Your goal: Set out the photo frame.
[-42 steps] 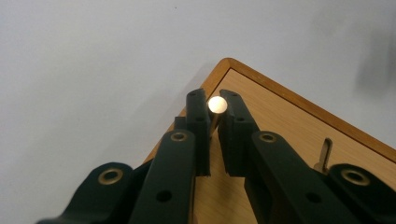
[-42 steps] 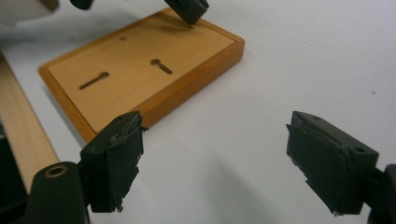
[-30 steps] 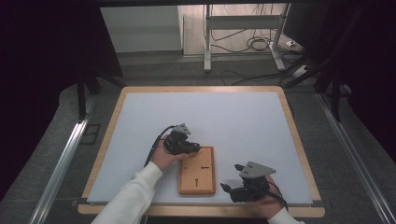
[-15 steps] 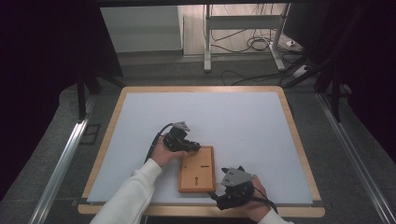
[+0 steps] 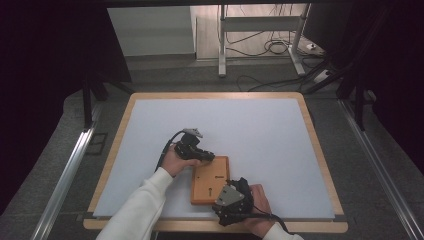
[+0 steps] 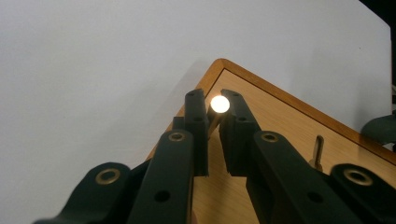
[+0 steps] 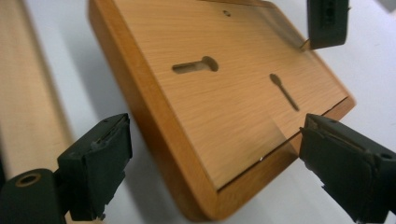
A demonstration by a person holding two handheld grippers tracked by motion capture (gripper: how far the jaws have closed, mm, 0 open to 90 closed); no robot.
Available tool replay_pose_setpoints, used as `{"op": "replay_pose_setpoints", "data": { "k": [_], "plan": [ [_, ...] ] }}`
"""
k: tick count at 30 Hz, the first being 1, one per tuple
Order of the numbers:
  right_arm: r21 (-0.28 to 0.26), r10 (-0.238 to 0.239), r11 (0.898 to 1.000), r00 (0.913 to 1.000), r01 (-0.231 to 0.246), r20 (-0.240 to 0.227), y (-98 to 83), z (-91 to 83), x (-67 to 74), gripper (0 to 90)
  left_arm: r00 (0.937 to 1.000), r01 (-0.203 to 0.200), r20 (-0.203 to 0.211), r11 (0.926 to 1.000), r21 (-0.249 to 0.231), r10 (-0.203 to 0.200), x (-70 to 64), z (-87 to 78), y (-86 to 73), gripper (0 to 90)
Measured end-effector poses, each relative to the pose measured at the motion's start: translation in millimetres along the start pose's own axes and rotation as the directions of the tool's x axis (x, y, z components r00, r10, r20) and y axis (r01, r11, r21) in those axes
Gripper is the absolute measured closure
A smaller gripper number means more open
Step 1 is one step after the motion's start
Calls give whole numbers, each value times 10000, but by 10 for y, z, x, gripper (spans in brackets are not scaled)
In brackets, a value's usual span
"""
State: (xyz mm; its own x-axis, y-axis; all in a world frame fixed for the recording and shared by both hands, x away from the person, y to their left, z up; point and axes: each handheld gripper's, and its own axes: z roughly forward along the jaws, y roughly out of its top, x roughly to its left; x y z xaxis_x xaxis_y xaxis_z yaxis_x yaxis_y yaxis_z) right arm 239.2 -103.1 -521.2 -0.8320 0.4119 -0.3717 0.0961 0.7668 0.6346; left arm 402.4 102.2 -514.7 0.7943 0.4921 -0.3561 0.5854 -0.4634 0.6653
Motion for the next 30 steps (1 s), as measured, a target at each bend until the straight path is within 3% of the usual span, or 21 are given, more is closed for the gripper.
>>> {"op": "replay_pose_setpoints", "data": {
  "k": [4,8,13,18,24,30],
  "plan": [
    [-26,-500,9987,9974,502,523,30,41,33,105,10000,-14,-68,10000,-18,14,-5,-1,-1,827],
    [-113,-1198,9925,9875,1216,1028,64,1,88,142,9994,-185,-309,9998,-58,184,-26,0,-1,835],
    [-672,-1189,9894,9838,1287,1339,108,-85,56,240,9973,-376,-632,9993,31,377,-41,18,-8,824],
    [-803,-1226,9877,9834,1341,1335,151,-148,-17,368,9967,-306,-752,9994,-164,293,-26,1,-16,795],
    [-836,-1161,9885,9865,1261,1159,181,-197,-102,428,9942,-262,-1056,9966,-781,179,-22,-135,-47,657],
    [-826,-1290,9868,9845,1393,1189,209,-206,-111,449,9862,-265,-1658,9918,-1250,55,-40,-361,-191,499]
  ]
}}
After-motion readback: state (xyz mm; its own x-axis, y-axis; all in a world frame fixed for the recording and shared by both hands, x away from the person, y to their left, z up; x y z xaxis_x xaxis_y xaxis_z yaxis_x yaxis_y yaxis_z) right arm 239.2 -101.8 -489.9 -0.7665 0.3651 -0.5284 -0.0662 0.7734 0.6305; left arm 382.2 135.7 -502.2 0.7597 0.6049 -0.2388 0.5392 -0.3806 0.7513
